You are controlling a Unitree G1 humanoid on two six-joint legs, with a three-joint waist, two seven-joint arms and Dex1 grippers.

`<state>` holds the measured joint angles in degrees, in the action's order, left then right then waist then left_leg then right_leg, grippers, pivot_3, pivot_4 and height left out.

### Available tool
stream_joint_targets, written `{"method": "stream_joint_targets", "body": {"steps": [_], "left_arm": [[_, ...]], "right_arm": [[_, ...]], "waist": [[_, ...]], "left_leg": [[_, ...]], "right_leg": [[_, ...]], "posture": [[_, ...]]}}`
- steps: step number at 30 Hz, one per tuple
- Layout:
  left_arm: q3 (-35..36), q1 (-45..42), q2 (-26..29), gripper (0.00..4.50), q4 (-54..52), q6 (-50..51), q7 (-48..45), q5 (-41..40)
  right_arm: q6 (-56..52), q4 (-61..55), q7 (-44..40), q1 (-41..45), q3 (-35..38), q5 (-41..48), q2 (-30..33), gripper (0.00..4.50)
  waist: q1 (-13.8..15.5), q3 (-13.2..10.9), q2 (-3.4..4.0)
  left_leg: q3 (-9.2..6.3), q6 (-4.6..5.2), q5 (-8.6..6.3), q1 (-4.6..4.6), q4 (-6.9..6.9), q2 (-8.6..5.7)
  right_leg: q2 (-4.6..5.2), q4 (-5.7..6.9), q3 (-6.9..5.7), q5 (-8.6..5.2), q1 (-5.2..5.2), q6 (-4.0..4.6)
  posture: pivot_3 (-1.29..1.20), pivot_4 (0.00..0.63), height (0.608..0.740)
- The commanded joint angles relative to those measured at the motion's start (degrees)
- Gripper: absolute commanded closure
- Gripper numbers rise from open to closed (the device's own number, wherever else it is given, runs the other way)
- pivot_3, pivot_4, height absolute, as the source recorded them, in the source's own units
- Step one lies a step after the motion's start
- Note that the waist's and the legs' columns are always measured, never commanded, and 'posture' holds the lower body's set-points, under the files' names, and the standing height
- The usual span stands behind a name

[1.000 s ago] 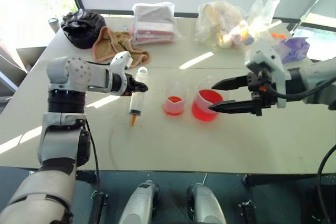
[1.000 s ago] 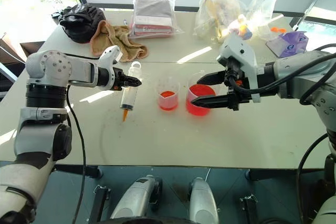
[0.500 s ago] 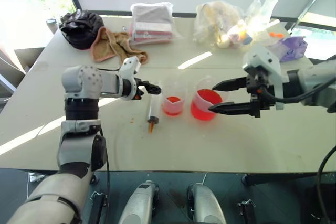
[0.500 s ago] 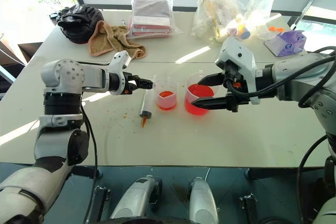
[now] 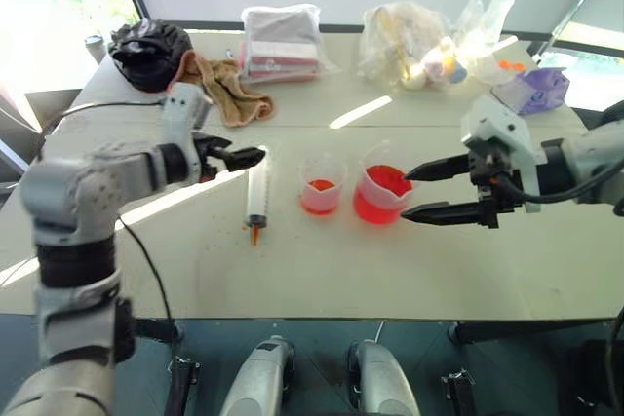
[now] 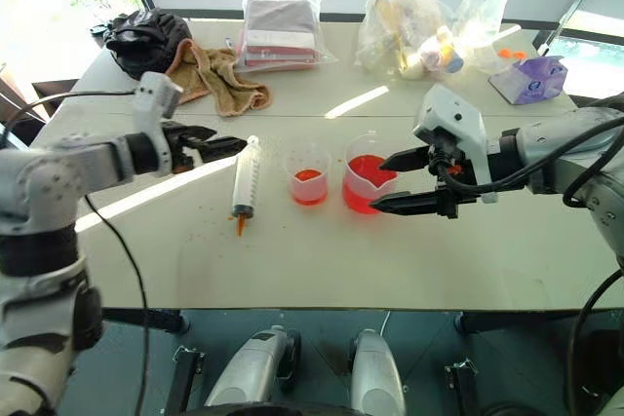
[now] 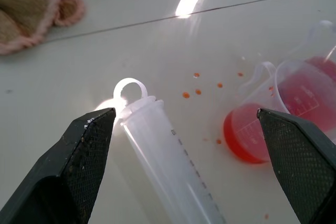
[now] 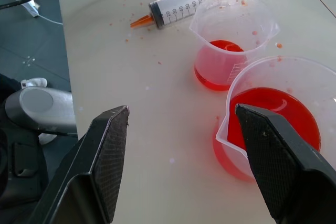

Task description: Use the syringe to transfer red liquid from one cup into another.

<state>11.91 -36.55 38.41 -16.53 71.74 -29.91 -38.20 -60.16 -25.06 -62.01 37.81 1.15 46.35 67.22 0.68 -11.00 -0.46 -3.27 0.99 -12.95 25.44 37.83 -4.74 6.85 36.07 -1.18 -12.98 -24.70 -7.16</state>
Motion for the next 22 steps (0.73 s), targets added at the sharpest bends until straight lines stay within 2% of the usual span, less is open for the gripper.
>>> {"method": "stream_joint_targets", "body": {"steps": [1,6,13,22], "left_arm": [[3.5,4.8,8.1,0.04,-6.8,-5.4,-11.4,-3.8],[6.0,9.7,14.5,0.04,-7.6,-9.2,-19.0,-6.8],[8.0,15.6,20.1,0.04,-8.8,-12.4,-25.4,-8.7],[8.4,16.7,22.2,0.04,-8.2,-14.8,-25.8,-8.9]], "right_arm": [[1.6,-0.2,-1.3,-0.9,3.7,0.3,1.3,1.12],[3.7,0.5,-1.1,-1.6,2.9,-1.4,0.2,1.12],[5.9,1.4,-1.9,-1.1,1.3,-3.7,-0.7,1.12],[7.1,3.0,-3.3,0.7,-0.4,-5.3,-1.3,1.12]], "waist": [[0.0,0.0,0.00],[0.2,0.0,0.02],[0.0,0.0,0.03],[0.0,0.0,0.04]], "left_leg": [[0.00,-0.03,-0.02,0.00,0.00,0.02],[0.00,-0.04,-0.04,-0.01,0.00,0.05],[0.07,-0.01,-0.03,-0.03,-0.11,0.13],[0.07,-0.02,-0.03,-0.03,-0.20,0.17]], "right_leg": [[0.00,-0.02,0.00,-0.07,0.00,0.15],[0.00,-0.17,-0.01,-0.10,0.03,0.24],[-0.03,-0.27,0.00,-0.10,0.05,0.24],[-0.06,-0.40,-0.01,-0.09,0.04,0.26]], "posture": [[0.00,0.150,0.740],[0.00,0.150,0.740],[0.00,0.150,0.740],[0.00,0.150,0.740]]}}
